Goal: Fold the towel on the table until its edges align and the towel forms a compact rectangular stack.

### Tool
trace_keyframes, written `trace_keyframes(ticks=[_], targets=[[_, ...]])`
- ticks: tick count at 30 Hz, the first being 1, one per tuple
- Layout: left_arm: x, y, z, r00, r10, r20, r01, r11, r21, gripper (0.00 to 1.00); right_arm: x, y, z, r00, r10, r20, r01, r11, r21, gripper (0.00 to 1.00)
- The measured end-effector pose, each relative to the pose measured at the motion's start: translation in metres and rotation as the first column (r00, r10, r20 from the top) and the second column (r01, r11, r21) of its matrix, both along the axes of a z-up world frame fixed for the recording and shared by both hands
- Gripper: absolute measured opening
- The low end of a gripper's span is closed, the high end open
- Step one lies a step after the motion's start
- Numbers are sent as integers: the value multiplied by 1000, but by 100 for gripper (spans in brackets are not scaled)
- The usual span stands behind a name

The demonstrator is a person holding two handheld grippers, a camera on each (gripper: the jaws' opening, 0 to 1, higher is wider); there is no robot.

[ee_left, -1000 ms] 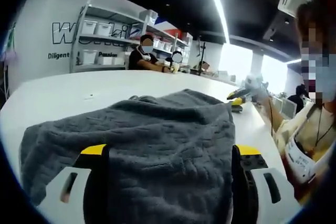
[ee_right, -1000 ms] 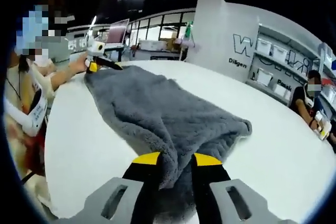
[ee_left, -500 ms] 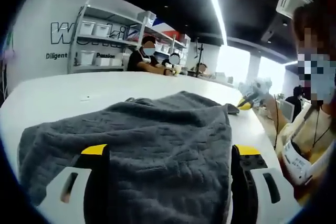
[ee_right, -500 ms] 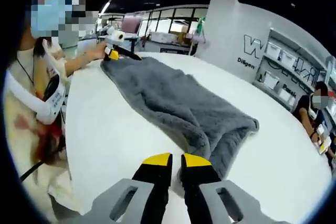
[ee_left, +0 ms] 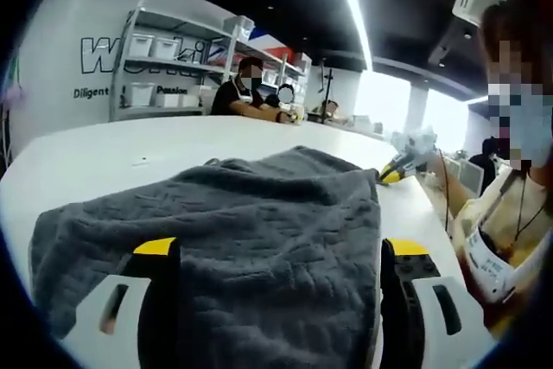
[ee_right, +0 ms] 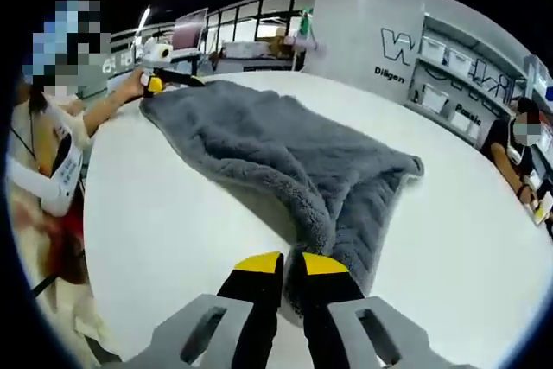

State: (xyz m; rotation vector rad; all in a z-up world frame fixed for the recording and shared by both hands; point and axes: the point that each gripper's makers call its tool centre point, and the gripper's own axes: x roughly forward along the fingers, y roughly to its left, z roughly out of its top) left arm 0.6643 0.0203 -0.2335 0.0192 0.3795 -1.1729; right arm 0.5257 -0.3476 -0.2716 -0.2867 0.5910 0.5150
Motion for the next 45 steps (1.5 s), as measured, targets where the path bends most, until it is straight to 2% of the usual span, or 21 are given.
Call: trace_keyframes(ticks=[2,7,13,19,23,25,32,35,38,39,41,42,43,44,45], targets=[[0,0,0,1000,0,1,0,1000,2,94,-1,0,-1,1000,-5,-4,5,1000,-3,0],[0,0,0,1000,1,4,-1,1000,5,94,-6,-2,-4,1000,6,-16,-6,999,-35,0],[-1,0,2,1000,1,6,-1,1000,0,94,-23,4,-7,995,58,-76,-60,998,-21,0],[-2,0,2,1000,-2,6,2,1000,2,94,-38,13,-6,986,121,-118,-116,992,46,0],[-2,0,2,1000,0,6,0,1000,5,94,-51,22,-6,973,181,-143,-157,974,166,0],[-1,0,2,1000,-1,5,1,1000,5,94,-56,17,-6,970,191,-148,-161,967,195,0],[-1,0,2,1000,-3,5,3,1000,6,94,-58,5,-6,974,180,-138,-153,971,184,0],[-1,1,2,1000,-3,4,3,1000,6,94,-48,-8,-6,985,124,-123,-111,988,109,0],[-1,1,3,1000,-4,3,4,1000,4,94,-47,-8,-6,985,124,-124,-111,988,104,0],[-1,0,3,1000,-3,5,3,1000,4,94,-47,-3,-4,981,160,-110,-151,985,89,0],[-1,0,3,1000,-4,5,4,1000,4,94,-43,5,6,977,212,-41,-208,975,82,0],[-1,0,2,1000,-3,5,3,1000,5,94,-34,9,24,972,227,63,-232,968,93,2],[-1,0,2,1000,-3,5,3,1000,6,94,-27,11,40,968,204,144,-222,967,128,11],[-2,0,1,1000,-4,4,4,1000,8,94,-19,10,56,966,160,201,-198,963,183,22],[-2,0,0,1000,-4,2,4,1000,9,94,-12,6,69,965,112,236,-167,959,231,28]])
